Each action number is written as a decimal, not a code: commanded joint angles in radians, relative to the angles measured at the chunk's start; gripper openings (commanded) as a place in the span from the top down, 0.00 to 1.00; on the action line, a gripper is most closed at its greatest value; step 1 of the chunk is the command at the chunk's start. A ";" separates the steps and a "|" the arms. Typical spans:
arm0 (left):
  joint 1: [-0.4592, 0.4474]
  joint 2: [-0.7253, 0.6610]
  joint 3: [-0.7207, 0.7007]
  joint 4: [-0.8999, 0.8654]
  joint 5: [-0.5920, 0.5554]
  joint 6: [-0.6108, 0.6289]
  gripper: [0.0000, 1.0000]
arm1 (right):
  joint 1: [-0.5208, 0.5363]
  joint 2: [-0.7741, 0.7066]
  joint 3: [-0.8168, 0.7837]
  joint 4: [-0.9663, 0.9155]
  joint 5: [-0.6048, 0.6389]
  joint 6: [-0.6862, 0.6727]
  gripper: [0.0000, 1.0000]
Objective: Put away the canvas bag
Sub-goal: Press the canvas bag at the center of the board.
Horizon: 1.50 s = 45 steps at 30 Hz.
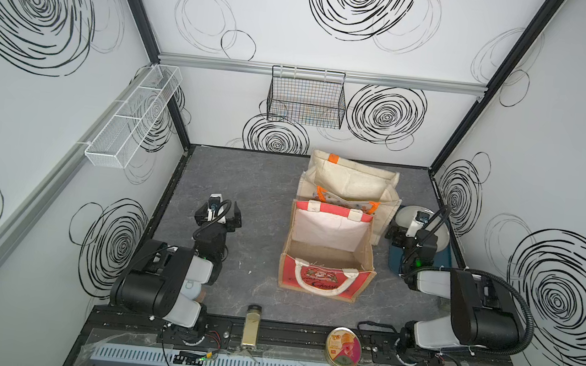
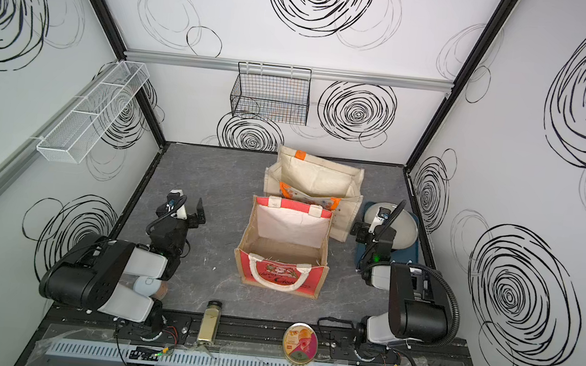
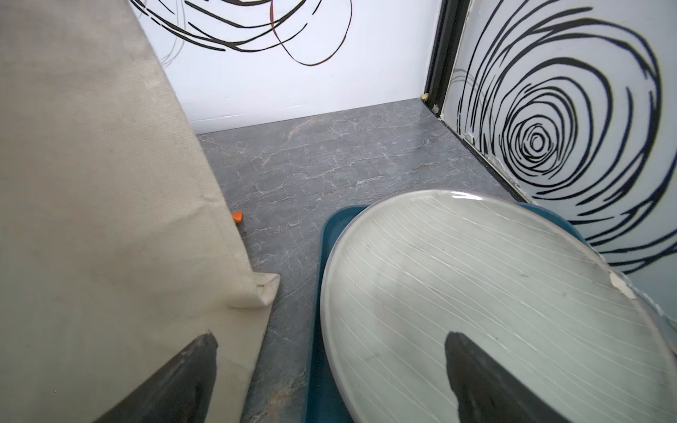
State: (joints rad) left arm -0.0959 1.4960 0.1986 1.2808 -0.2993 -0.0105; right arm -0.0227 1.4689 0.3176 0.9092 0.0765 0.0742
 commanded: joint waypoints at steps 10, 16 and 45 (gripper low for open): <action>0.009 0.002 0.001 0.052 0.005 0.009 0.01 | -0.005 -0.002 -0.002 0.025 0.003 0.005 0.00; 0.009 0.001 0.001 0.052 0.005 0.008 0.01 | -0.005 -0.002 0.000 0.024 0.002 0.005 0.00; 0.008 -0.237 0.010 -0.173 -0.212 -0.065 0.01 | -0.015 -0.171 0.081 -0.238 0.007 0.021 0.00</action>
State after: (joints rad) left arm -0.0689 1.3693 0.1444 1.2396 -0.3714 -0.0547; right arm -0.0303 1.3769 0.3492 0.7734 0.0715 0.0776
